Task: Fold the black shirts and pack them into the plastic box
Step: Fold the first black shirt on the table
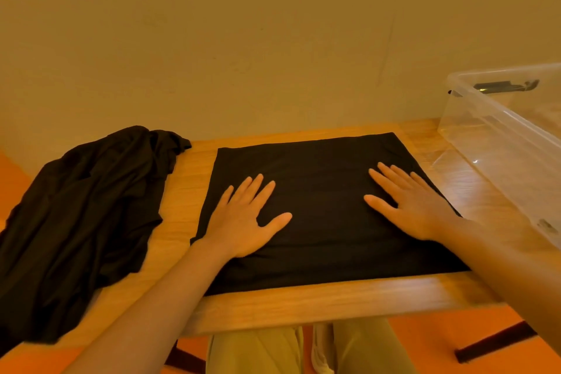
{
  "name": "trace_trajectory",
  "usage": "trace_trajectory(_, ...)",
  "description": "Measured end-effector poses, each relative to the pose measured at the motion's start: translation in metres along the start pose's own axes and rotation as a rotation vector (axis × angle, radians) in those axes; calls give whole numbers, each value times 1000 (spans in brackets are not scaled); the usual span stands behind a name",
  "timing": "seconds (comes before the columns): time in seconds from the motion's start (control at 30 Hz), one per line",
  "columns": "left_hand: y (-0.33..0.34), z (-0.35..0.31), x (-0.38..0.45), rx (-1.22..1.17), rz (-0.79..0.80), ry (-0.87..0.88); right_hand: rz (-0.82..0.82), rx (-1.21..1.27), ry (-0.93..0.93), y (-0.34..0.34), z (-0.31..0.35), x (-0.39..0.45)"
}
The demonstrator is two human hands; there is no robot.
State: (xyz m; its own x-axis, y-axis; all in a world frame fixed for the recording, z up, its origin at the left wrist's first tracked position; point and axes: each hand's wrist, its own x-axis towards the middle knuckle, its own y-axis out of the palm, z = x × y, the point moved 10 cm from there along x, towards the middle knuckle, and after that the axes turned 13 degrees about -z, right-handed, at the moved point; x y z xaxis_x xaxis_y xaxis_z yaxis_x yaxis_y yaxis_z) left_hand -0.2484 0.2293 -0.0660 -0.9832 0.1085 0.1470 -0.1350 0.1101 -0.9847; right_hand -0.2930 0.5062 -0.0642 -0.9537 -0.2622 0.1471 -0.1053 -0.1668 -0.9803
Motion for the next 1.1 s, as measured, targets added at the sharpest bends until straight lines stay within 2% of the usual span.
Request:
trace_trajectory(0.2, -7, 25, -14, -32, -15, -115, -27, 7, 131, -10, -18, -9)
trace_trajectory(0.33, -26, -4, -32, -61, -121, -56, -114, 71, -19, -26, 35, -36)
trace_trajectory(0.47, -20, -28, -77, -92, -78, 40, -57, 86, -127, -16, 70, -86)
trace_trajectory(0.67, -17, 3, -110, -31, -108, 13, -58, 19, -93, -17, 37, -119)
trace_trajectory(1.1, -20, 5, -112, -82, -101, -1, -156, 17, 32, -23, -5, -132)
